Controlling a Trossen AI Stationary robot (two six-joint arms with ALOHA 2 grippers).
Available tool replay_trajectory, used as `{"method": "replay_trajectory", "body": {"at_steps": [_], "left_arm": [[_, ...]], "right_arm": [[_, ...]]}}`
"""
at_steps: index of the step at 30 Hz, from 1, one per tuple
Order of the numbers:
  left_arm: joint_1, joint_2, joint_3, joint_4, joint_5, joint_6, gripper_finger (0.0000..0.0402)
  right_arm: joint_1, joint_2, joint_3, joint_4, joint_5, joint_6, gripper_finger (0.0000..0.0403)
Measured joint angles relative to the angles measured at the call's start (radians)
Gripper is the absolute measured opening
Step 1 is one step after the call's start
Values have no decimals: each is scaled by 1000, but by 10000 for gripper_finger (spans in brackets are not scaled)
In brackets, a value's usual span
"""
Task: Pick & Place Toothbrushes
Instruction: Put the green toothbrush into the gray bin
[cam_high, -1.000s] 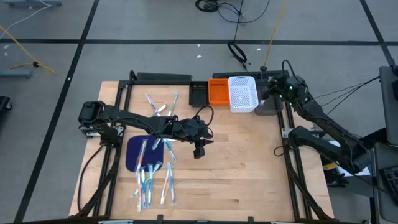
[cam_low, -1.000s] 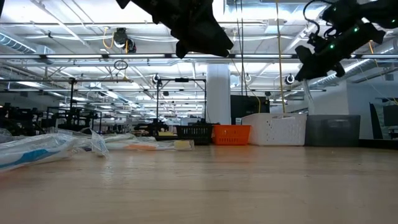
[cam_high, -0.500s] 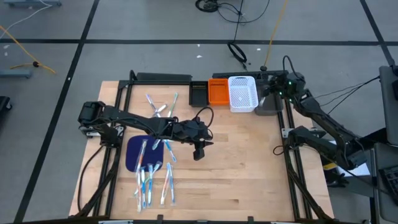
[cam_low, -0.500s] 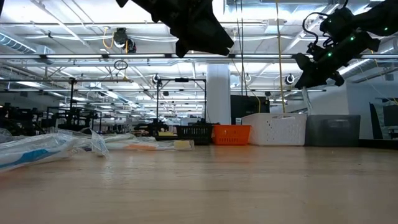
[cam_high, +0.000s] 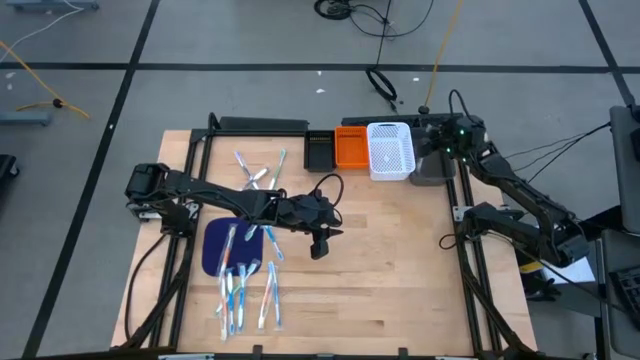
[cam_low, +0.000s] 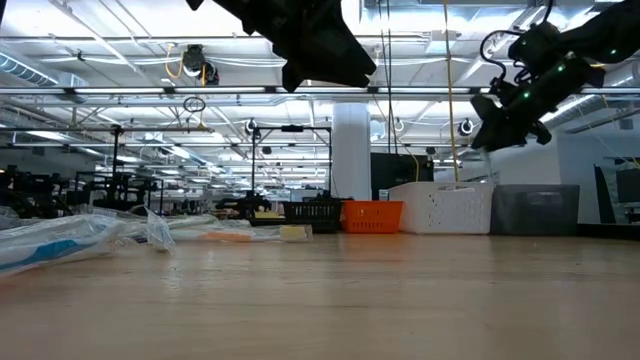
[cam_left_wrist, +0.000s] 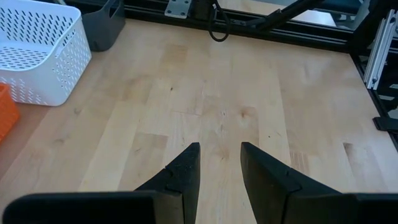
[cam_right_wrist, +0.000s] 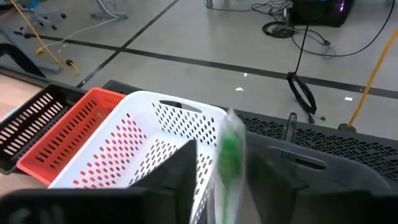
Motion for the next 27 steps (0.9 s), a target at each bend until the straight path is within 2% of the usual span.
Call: {"method": "replay_trajectory", "body": {"at_steps": [8,15,21,24,27], "left_arm": [[1,0,0,0,0,-15,113],[1,0,0,-19,0,-40,113],[1,0,0,-225,-36,-53,113],[6,0,0,-341,-99,-70,113],[17,0,0,-444,-205,-198,113]], "right_arm": [[0,14,0,-1,3,-26,217],[0,14,0,-4,-7,-28,228],[1,13,0,-7,-169,-26,220],[1,13,0,-7,-268,-25,220],[1,13,0,-5,-358,4,221]]}}
